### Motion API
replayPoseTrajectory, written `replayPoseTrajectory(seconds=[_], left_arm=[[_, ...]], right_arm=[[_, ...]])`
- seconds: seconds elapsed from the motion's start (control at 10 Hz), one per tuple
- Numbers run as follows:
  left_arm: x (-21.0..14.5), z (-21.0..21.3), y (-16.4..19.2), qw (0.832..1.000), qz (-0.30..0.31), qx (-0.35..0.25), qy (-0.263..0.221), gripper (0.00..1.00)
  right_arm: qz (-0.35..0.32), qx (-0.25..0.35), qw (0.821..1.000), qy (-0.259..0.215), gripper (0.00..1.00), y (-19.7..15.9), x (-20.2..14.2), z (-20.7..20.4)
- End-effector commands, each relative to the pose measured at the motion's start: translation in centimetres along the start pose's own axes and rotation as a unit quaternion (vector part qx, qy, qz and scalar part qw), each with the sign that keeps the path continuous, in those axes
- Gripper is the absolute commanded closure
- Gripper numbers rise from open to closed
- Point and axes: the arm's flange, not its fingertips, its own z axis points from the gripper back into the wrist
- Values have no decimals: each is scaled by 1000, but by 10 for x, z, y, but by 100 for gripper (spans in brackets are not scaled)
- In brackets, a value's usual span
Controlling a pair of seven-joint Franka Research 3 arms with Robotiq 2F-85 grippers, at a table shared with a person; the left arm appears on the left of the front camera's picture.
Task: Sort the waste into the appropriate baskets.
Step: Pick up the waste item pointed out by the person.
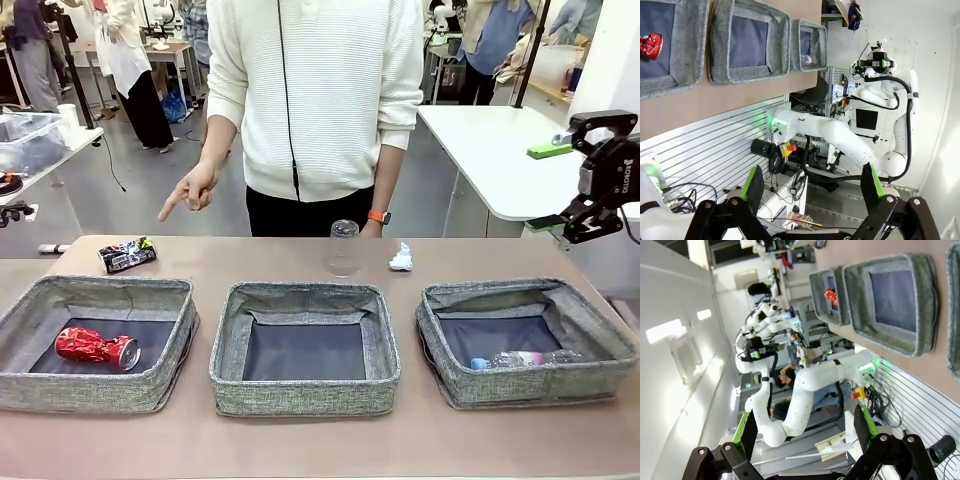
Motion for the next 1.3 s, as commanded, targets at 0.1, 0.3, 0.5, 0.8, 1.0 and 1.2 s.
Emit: replayPoseTrajectory(seconds=[0.1, 0.3, 0.5, 0.8, 1.0, 1.2], left_arm=[[14, 7, -6, 996, -63, 47, 41, 0], [70, 31, -12, 974, -169, 149, 21, 0], [133, 49, -5, 897, -329, 295, 30, 0], [191, 34, -1, 807, -437, 397, 15, 0], [230, 0, 19, 762, -418, 489, 78, 0], [241, -41, 42, 752, -407, 500, 137, 0]], right_arm=[[5, 2, 1000, 4, 0, 1, -1, -1], [5, 2, 1000, 4, 0, 1, -1, -1], [5, 2, 1000, 4, 0, 1, -1, -1], [5, 2, 1000, 4, 0, 1, -1, -1], [5, 2, 1000, 4, 0, 1, -1, -1], [5, 2, 1000, 4, 0, 1, -1, -1]])
